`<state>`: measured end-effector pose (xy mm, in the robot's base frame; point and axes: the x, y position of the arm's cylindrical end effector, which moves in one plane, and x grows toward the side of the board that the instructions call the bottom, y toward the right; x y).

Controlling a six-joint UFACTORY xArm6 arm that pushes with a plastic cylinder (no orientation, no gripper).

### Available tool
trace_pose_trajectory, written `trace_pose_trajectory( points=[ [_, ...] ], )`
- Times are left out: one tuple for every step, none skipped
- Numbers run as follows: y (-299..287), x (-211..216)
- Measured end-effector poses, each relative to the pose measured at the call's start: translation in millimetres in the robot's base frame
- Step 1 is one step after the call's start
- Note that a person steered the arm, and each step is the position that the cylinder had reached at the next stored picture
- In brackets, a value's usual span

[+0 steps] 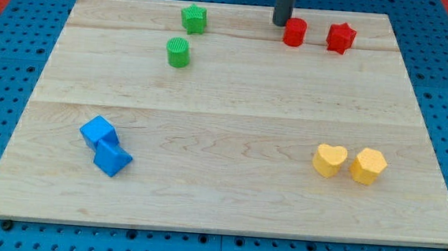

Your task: Move the red circle to the left center

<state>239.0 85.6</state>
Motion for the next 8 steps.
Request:
trace_pose_trajectory(
  points=[
    [25.7,-14.7],
    [67.6,-21.4],
    [163.7,-24.9],
    [159.9,13.7],
    [97.1,14.7],
    [32.6,15.4],
    [-18.3,15.7],
    [-54.5,27.1]
  ],
)
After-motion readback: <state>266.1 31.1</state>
